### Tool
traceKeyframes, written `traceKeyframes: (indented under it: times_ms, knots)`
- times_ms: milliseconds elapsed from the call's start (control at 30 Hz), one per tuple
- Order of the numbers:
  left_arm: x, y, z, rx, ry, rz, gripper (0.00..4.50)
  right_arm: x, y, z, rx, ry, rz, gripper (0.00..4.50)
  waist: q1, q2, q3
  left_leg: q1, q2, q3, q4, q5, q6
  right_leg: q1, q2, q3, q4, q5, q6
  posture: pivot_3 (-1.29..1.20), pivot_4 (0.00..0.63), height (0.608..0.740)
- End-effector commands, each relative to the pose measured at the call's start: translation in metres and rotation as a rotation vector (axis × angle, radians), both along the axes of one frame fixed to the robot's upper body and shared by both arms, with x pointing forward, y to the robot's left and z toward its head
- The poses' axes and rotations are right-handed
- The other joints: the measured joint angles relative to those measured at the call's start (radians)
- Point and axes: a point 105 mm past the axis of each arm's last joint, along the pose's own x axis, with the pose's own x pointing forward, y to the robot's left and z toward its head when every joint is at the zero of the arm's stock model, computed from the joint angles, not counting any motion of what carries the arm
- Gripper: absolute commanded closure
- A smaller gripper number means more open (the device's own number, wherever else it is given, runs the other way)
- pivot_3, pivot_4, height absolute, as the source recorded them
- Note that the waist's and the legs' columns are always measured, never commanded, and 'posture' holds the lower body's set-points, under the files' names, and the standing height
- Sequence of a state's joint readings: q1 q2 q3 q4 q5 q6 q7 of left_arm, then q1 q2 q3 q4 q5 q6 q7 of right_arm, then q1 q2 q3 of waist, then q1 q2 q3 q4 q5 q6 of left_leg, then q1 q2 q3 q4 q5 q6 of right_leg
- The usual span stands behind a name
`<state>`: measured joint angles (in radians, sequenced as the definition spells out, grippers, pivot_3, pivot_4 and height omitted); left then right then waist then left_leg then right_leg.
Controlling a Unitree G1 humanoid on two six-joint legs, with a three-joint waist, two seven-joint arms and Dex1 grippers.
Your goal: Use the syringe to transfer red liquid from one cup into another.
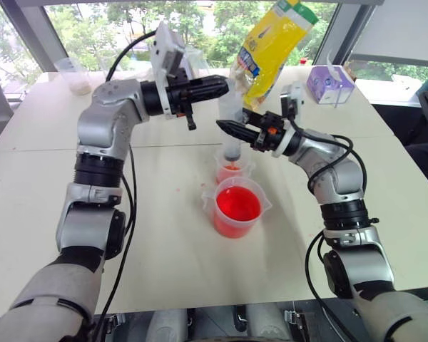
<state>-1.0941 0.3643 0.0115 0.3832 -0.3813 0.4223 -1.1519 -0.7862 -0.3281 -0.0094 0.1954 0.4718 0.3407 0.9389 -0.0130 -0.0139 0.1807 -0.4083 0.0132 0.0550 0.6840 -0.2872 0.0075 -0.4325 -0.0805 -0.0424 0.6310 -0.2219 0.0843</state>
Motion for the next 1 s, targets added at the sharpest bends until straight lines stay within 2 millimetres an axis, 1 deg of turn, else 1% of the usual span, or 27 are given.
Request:
traceKeyframes:
  times_ms: [33,133,267,367,467,533,633,767,867,933,1000]
  knots:
    - [-0.009,-0.024,-0.026,0.081,0.085,-0.107,4.43,-0.010,-0.009,0.065,0.133,-0.195,-0.023,3.10,0.000,0.000,0.000,0.000,0.000,0.000,0.000,0.000,0.000,0.000,0.000,0.000,0.000,0.000,0.000,0.00,0.150,0.740]
    - [-0.005,-0.021,-0.016,0.052,0.075,-0.081,3.47,-0.009,-0.006,0.054,0.123,-0.160,-0.011,3.10,0.002,0.000,0.000,0.000,0.000,0.000,0.000,0.000,0.000,0.000,0.000,0.000,0.000,0.000,0.000,0.00,0.150,0.740]
    - [0.001,-0.013,-0.001,0.019,0.044,-0.040,1.62,-0.012,0.000,0.039,0.110,-0.113,0.018,3.10,0.001,0.000,0.000,0.000,0.000,0.000,0.000,0.000,0.000,0.000,0.000,0.000,0.000,0.000,0.000,0.00,0.150,0.740]
    - [0.005,-0.001,0.012,0.001,0.001,0.001,0.07,-0.013,0.005,0.030,0.106,-0.085,0.034,3.10,-0.004,0.000,0.000,0.000,0.000,0.000,0.000,0.000,0.000,0.000,0.000,0.000,0.000,0.000,0.000,0.00,0.150,0.740]
    - [0.005,0.014,0.024,-0.021,-0.015,0.026,0.03,-0.013,0.006,0.025,0.103,-0.069,0.037,3.10,-0.004,0.001,0.000,0.000,0.000,0.000,0.000,0.000,0.000,0.000,0.001,0.000,0.001,0.000,0.000,0.00,0.150,0.740]
    - [0.003,0.023,0.027,-0.020,-0.021,0.033,0.03,-0.013,0.006,0.023,0.102,-0.064,0.034,3.10,-0.003,0.001,0.000,0.000,0.000,0.000,0.000,0.000,0.000,0.000,0.001,0.000,0.001,0.000,0.000,0.00,0.150,0.740]
    - [-0.002,0.039,0.029,-0.011,-0.027,0.043,0.03,-0.012,0.004,0.023,0.102,-0.060,0.028,3.10,-0.006,0.001,0.000,0.000,0.001,0.000,0.000,0.000,0.000,0.000,0.000,0.000,0.001,0.000,0.000,0.00,0.150,0.740]
    - [-0.013,0.050,0.027,-0.004,-0.020,0.042,0.03,-0.012,0.001,0.026,0.102,-0.065,0.020,3.10,-0.002,0.001,0.000,0.000,0.001,0.000,0.000,0.000,0.000,-0.001,0.000,0.000,0.001,0.000,0.000,0.00,0.150,0.740]
    - [-0.022,0.055,0.021,0.006,-0.004,0.034,0.03,-0.011,-0.003,0.033,0.109,-0.068,0.007,3.10,0.003,0.001,0.000,0.000,0.000,0.000,0.000,0.000,0.000,0.000,-0.001,0.000,0.001,0.000,0.000,0.00,0.150,0.740]
    - [-0.028,0.058,0.015,0.010,0.009,0.028,0.03,-0.011,-0.007,0.043,0.112,-0.066,-0.018,3.10,0.002,0.001,0.000,0.000,0.000,0.000,0.000,0.000,0.000,0.000,-0.001,0.000,0.001,0.000,0.000,0.00,0.150,0.740]
    - [-0.036,0.060,0.008,0.017,0.027,0.014,0.03,-0.009,-0.015,0.058,0.115,-0.052,-0.074,3.10,0.000,0.001,0.000,0.000,0.000,0.000,0.000,0.000,0.000,0.000,-0.001,0.000,0.001,0.000,0.000,0.00,0.150,0.740]
